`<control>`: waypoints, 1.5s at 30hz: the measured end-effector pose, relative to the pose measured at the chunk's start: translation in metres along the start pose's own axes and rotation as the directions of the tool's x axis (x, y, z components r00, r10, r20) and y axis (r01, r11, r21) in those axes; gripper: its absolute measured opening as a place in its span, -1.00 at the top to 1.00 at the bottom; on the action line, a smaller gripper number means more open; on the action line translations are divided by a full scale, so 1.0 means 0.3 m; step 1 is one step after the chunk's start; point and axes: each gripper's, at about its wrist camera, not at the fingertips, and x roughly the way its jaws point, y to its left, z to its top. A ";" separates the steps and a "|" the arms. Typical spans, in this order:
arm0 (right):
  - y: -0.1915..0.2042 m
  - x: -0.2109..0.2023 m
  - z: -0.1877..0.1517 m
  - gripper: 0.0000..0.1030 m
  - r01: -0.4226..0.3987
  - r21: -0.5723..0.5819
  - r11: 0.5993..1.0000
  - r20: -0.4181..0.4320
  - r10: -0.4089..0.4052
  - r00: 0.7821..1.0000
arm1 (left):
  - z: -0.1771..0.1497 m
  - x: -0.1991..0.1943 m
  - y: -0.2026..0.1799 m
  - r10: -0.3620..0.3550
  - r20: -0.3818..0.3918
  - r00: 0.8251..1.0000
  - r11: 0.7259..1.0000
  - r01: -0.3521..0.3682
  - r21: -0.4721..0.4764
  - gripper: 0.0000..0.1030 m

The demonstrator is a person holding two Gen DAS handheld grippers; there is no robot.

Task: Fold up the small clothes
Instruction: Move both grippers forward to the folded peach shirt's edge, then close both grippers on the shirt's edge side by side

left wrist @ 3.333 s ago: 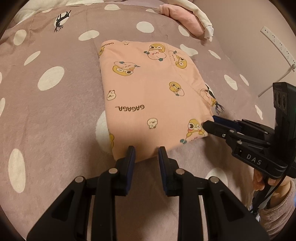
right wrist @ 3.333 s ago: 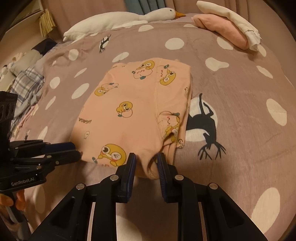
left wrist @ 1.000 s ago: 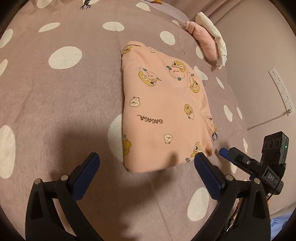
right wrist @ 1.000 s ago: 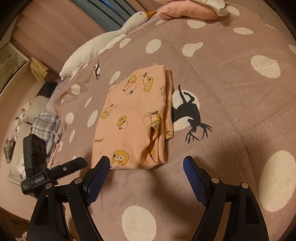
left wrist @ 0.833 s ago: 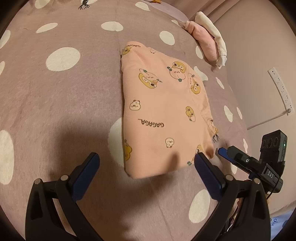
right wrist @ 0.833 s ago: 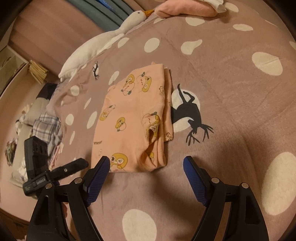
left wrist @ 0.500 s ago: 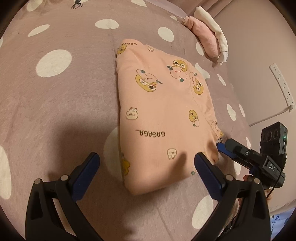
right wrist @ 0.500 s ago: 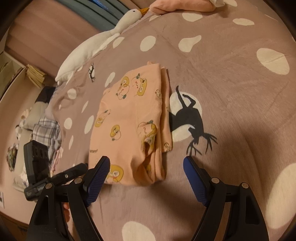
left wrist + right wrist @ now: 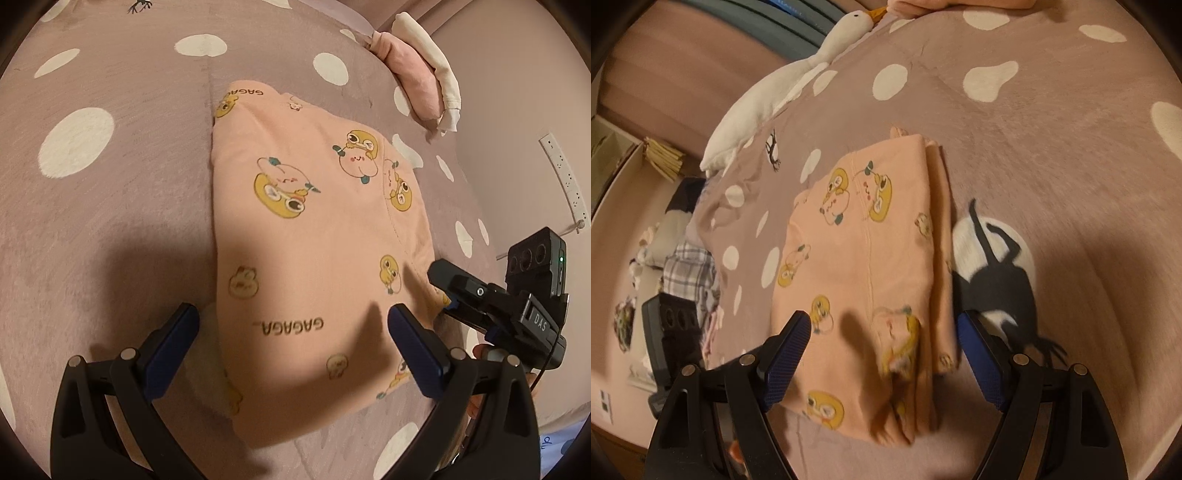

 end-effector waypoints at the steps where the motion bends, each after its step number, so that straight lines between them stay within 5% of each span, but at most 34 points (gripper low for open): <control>1: 0.001 0.007 0.007 -0.58 -0.005 0.000 1.000 -0.001 0.005 1.000 | 0.005 0.005 -0.004 0.001 0.000 1.000 1.000 -0.001 0.005 -0.98; 26: 0.039 0.078 0.071 -0.57 -0.002 -0.067 0.998 -0.001 0.002 1.000 | 0.049 0.027 -0.012 0.005 0.037 0.999 1.000 -0.005 -0.001 -0.94; 32: 0.046 0.075 0.065 -0.21 0.020 -0.094 0.995 0.007 -0.020 1.000 | 0.042 0.020 -0.037 0.050 0.043 0.998 0.999 -0.050 0.012 -0.49; 41: 0.071 0.064 0.051 0.40 0.099 -0.148 0.984 0.050 -0.093 0.994 | 0.044 0.013 -0.042 0.075 0.063 0.995 0.997 -0.075 -0.001 -0.17; 45: 0.105 0.052 0.042 0.53 0.131 -0.197 0.972 0.088 -0.115 0.989 | 0.047 0.005 -0.045 0.085 0.072 0.994 0.996 -0.086 0.007 0.08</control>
